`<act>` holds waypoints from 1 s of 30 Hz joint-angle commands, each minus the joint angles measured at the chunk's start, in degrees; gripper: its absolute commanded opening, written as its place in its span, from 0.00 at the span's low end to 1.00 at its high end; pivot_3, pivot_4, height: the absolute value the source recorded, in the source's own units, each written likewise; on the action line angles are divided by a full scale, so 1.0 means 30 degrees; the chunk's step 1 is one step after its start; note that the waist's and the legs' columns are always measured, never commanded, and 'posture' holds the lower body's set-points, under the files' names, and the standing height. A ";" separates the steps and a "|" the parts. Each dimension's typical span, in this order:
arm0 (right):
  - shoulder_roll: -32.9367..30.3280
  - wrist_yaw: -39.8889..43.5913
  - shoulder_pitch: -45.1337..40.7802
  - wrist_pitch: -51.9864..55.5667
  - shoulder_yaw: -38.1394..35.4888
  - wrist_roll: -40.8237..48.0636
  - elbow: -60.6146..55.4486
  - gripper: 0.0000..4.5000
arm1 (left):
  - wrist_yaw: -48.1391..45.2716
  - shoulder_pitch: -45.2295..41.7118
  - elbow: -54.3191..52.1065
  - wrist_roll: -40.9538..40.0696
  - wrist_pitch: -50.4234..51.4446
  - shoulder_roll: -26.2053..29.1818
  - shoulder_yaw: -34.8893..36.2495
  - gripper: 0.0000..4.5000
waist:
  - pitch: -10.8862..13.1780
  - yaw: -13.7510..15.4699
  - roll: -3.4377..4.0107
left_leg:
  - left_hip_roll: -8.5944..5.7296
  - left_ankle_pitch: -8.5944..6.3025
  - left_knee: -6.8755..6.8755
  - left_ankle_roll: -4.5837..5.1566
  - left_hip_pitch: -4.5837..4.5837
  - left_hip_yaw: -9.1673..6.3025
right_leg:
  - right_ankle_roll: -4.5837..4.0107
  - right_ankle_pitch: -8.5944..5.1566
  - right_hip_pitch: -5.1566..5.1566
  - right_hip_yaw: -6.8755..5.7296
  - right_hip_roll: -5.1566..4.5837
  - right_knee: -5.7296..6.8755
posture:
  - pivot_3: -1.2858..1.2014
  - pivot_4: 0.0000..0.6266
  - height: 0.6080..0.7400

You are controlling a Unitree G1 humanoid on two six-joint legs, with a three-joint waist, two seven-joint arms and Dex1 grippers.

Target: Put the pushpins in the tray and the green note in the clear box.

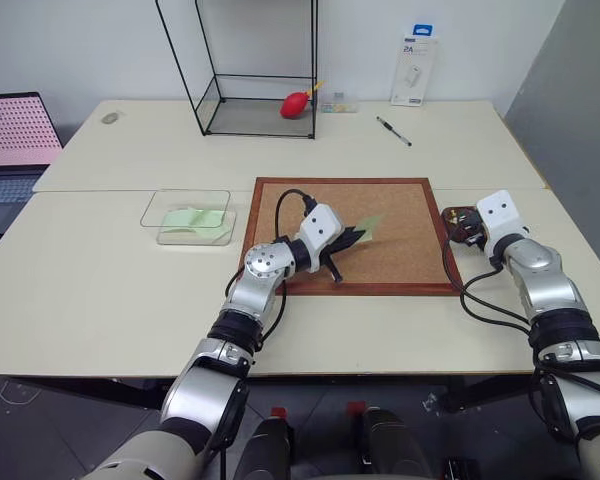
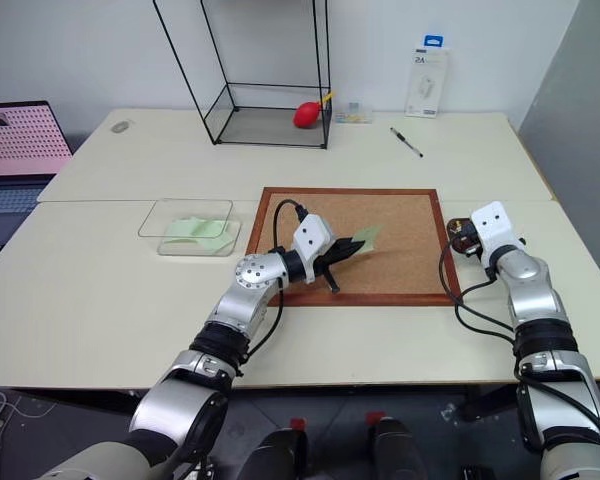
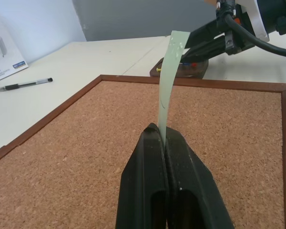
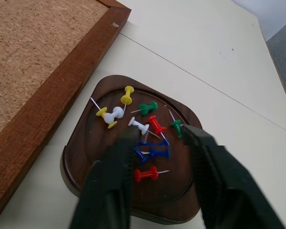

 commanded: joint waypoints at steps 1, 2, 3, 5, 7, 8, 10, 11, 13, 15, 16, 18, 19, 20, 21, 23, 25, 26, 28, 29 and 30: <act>-0.0182 -0.0185 -0.0409 -0.0266 -0.0650 0.0169 -0.0968 0.59 | 0.0093 -0.0105 -0.0744 -0.0299 -0.0054 0.0015 -0.0035 0.00 | 0.0000 -0.0001 0.0000 | 0.0000 0.0000 0.0000 0.0000 0.0000 0.0000 | 0.0000 0.0000 0.0000 0.0000 0.0000 0.0000 | 0.52 0.24 1.00; -0.0215 -0.0178 -0.0376 -0.0178 -0.0776 0.0268 -0.1241 0.64 | 0.0105 -0.0166 -0.0666 -0.0306 -0.0065 -0.0001 -0.0036 0.00 | 0.0000 0.0000 0.0000 | -0.0001 0.0000 0.0000 0.0000 -0.0001 0.0000 | 0.0000 0.0000 0.0000 -0.0001 0.0000 0.0000 | 0.52 0.24 1.00; -0.0239 -0.0171 -0.0351 -0.0112 -0.0861 0.0336 -0.1431 0.70 | 0.0114 -0.0207 -0.0615 -0.0310 -0.0071 -0.0014 -0.0037 0.00 | 0.0000 0.0002 0.0000 | -0.0001 0.0000 0.0000 0.0000 -0.0002 0.0000 | 0.0001 0.0000 0.0000 0.0001 0.0000 0.0000 | 0.52 0.24 1.00; -0.0299 -0.0164 -0.0202 0.0131 -0.1246 0.0636 -0.2230 0.78 | 0.0147 -0.0350 -0.0500 -0.0351 -0.0085 -0.0055 -0.0001 0.00 | 0.0000 -0.0001 0.0000 | 0.0000 0.0000 0.0000 0.0000 0.0000 0.0001 | 0.0000 0.0000 0.0000 0.0001 0.0000 0.0000 | 0.52 0.24 1.00; -0.0422 -0.0189 0.0017 0.0432 -0.1697 0.0899 -0.3260 0.84 | 0.0285 -0.0547 -0.0483 -0.0472 0.0014 -0.0094 0.0140 0.00 | 0.0000 0.0009 0.0001 | 0.0000 0.0000 0.0000 0.0000 -0.0001 -0.0001 | 0.0000 0.0000 0.0000 0.0000 0.0000 0.0001 | 0.52 0.24 1.00; -0.0445 -0.0086 0.0169 0.0530 -0.1973 0.1132 -0.3934 0.84 | 0.0379 -0.0666 -0.0577 -0.0579 0.0157 -0.0079 0.0265 0.00 | 0.0000 0.0025 0.0001 | 0.0000 0.0000 0.0000 0.0000 -0.0003 -0.0003 | 0.0001 0.0000 0.0000 -0.0002 0.0000 0.0000 | 0.52 0.24 1.00; -0.0441 0.0216 0.0435 0.0644 -0.2366 0.1554 -0.5040 0.84 | 0.0538 -0.0850 -0.0807 -0.0753 0.0432 -0.0017 0.0458 0.00 | 0.0000 0.0040 0.0000 | -0.0002 0.0000 0.0001 0.0000 -0.0007 -0.0004 | 0.0001 0.0000 0.0000 -0.0003 -0.0001 -0.0003 | 0.52 0.24 1.00; -0.0402 0.1235 0.0696 0.0190 -0.2421 0.2214 -0.6037 0.84 | 0.0643 -0.0982 -0.1208 -0.0840 0.0771 0.0186 0.0618 0.00 | 0.0000 0.0035 0.0000 | -0.0004 0.0000 0.0002 0.0000 -0.0009 -0.0006 | 0.0002 0.0000 0.0000 -0.0004 -0.0002 -0.0002 | 0.52 0.24 1.00; -0.0389 0.3427 0.1202 -0.0481 -0.2270 0.3447 -0.7935 0.84 | 0.0918 -0.1142 -0.2284 -0.1296 0.1870 0.0577 0.1175 0.00 | 0.0000 -0.0015 0.0000 | 0.0000 0.0000 0.0002 0.0000 -0.0007 -0.0004 | 0.0002 0.0000 0.0000 -0.0004 -0.0001 -0.0003 | 0.52 0.24 1.00; -0.0331 0.5471 0.1635 -0.0219 -0.2011 0.4829 -0.9820 0.84 | 0.1257 -0.1071 -0.3647 -0.1681 0.3426 0.1230 0.1729 0.00 | 0.0003 -0.0136 0.0003 | 0.0014 -0.0001 0.0000 0.0000 -0.0003 -0.0010 | 0.0003 -0.0001 -0.0001 -0.0008 0.0013 -0.0003 | 0.52 0.24 1.00; -0.0314 0.6379 0.1793 0.0307 -0.1814 0.5525 -1.0783 0.84 | 0.1479 -0.0915 -0.4457 -0.1908 0.4499 0.1639 0.2057 0.00 | 0.0003 -0.0216 0.0003 | 0.0013 0.0000 0.0000 0.0000 -0.0003 -0.0015 | 0.0003 -0.0001 -0.0001 -0.0008 0.0013 0.0003 | 0.52 0.24 1.00; -0.0380 0.7782 0.2021 0.1368 -0.1302 0.6506 -1.2353 0.84 | 0.1740 -0.0479 -0.5869 -0.2079 0.6181 0.2534 0.2424 0.00 | 0.0003 -0.0368 0.0003 | 0.0017 0.0000 0.0003 0.0000 0.0005 -0.0020 | 0.0003 0.0000 0.0000 -0.0009 0.0016 0.0016 | 0.52 0.24 1.00; -0.0494 0.8561 0.2133 0.1905 -0.0859 0.6871 -1.3131 0.84 | 0.1857 -0.0171 -0.6561 -0.2037 0.6911 0.3127 0.2607 0.00 | 0.0002 -0.0407 0.0003 | 0.0017 0.0000 0.0004 -0.0001 0.0013 -0.0020 | 0.0004 0.0000 0.0004 -0.0009 0.0016 0.0022 | 0.52 0.24 1.00; -0.0574 0.9167 0.2191 0.2312 -0.0476 0.7112 -1.3719 0.84 | 0.1985 0.0105 -0.7144 -0.1998 0.7563 0.3642 0.2787 0.00 | 0.0002 -0.0423 0.0005 | 0.0017 0.0000 0.0004 -0.0001 0.0024 -0.0024 | 0.0004 0.0000 0.0010 -0.0012 0.0016 0.0023 | 0.52 0.24 1.00; -0.0620 0.9712 0.2171 0.2832 -0.0041 0.7368 -1.4270 0.84 | 0.2138 0.0422 -0.7717 -0.1912 0.8187 0.4279 0.3007 0.00 | 0.0002 -0.0424 0.0005 | 0.0020 0.0000 0.0004 0.0000 0.0030 -0.0027 | 0.0004 -0.0001 0.0014 -0.0015 0.0016 0.0022 | 0.52 0.24 1.00; -0.0620 1.0347 0.1860 0.3604 0.0771 0.7413 -1.4829 0.84 | 0.2477 0.0988 -0.8549 -0.1520 0.9001 0.5637 0.3436 0.00 | 0.0003 -0.0485 0.0006 | 0.0028 0.0000 0.0001 -0.0001 0.0034 -0.0029 | 0.0002 -0.0001 0.0016 -0.0016 0.0021 0.0019 | 0.52 0.24 1.00; -0.0543 1.0626 0.1465 0.4264 0.1397 0.7258 -1.5007 0.84 | 0.2842 0.1383 -0.8995 -0.1345 0.9640 0.6756 0.3818 0.00 | 0.0003 -0.0430 0.0006 | 0.0032 0.0000 0.0001 -0.0001 0.0030 -0.0042 | 0.0000 -0.0002 0.0010 -0.0027 0.0026 0.0022 | 0.52 0.24 1.00; -0.0481 1.0665 0.1266 0.4523 0.1685 0.7076 -1.5001 0.84 | 0.3047 0.1534 -0.9093 -0.1261 0.9872 0.7247 0.3979 0.00 | 0.0005 -0.0401 0.0005 | 0.0029 0.0000 0.0002 -0.0001 0.0028 -0.0046 | 0.0000 -0.0002 0.0010 -0.0027 0.0023 0.0022 | 0.52 0.24 1.00; -0.0238 1.0853 0.0845 0.4920 0.2282 0.6860 -1.4990 0.84 | 0.3510 0.1810 -0.8888 -0.0870 0.9929 0.8348 0.4326 0.00 | 0.0007 -0.0311 0.0001 | 0.0024 0.0000 0.0008 -0.0002 0.0019 -0.0047 | 0.0000 -0.0002 0.0009 -0.0028 0.0017 0.0015 | 0.52 0.24 1.00; -0.0093 1.0903 0.0676 0.5102 0.2503 0.6843 -1.5014 0.84 | 0.3795 0.1866 -0.8687 -0.0721 0.9953 0.8750 0.4473 0.00 | 0.0007 -0.0279 0.0000 | 0.0020 0.0000 0.0009 -0.0002 0.0013 -0.0047 | 0.0001 -0.0002 0.0008 -0.0030 0.0012 0.0009 | 0.52 0.24 1.00; 0.0050 1.0937 0.0536 0.5244 0.2684 0.6835 -1.5019 0.84 | 0.4053 0.1879 -0.8440 -0.0599 0.9963 0.9056 0.4580 0.00 | 0.0009 -0.0261 -0.0002 | 0.0018 0.0000 0.0008 -0.0002 0.0010 -0.0046 | 0.0001 -0.0002 0.0008 -0.0032 0.0010 0.0005 | 0.52 0.24 1.00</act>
